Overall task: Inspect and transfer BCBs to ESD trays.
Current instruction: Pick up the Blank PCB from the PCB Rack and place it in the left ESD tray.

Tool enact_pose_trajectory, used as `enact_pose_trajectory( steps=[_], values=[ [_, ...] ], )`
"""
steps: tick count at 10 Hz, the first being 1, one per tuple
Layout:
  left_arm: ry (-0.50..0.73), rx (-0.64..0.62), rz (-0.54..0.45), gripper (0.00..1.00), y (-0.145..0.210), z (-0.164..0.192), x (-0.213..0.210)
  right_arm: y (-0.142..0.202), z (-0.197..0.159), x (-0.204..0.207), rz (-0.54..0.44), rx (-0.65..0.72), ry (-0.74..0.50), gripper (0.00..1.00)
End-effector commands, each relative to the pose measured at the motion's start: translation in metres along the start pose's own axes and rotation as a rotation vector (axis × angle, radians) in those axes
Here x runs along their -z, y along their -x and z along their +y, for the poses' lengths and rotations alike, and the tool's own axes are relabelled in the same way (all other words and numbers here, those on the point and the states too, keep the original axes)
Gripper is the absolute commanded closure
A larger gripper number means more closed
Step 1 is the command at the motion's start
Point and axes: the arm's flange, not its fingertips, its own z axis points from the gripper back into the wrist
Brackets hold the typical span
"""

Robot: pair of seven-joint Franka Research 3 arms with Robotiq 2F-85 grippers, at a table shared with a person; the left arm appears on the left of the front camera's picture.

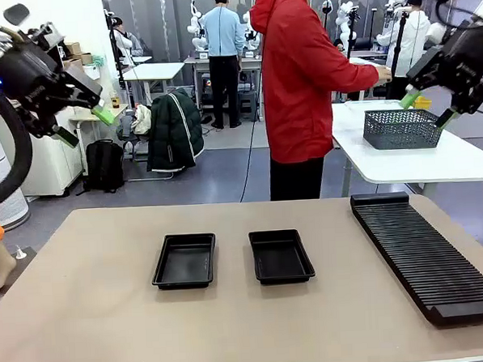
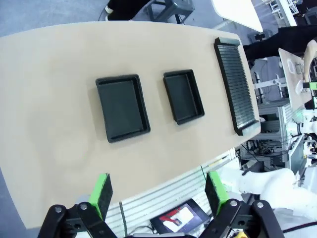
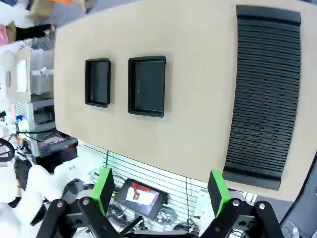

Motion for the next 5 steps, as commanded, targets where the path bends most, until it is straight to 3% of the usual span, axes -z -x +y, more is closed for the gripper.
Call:
enact_pose_trajectory(
  steps=[1,5],
  values=[
    [0.034,-0.079,0.051,0.00,-0.005,0.001,-0.023,-0.012,-0.006,-0.019,0.001,0.078,-0.067,0.00],
    [0.064,-0.130,0.120,0.00,-0.016,0.011,-0.047,-0.016,-0.025,-0.054,-0.034,0.128,-0.093,0.00]
  ],
)
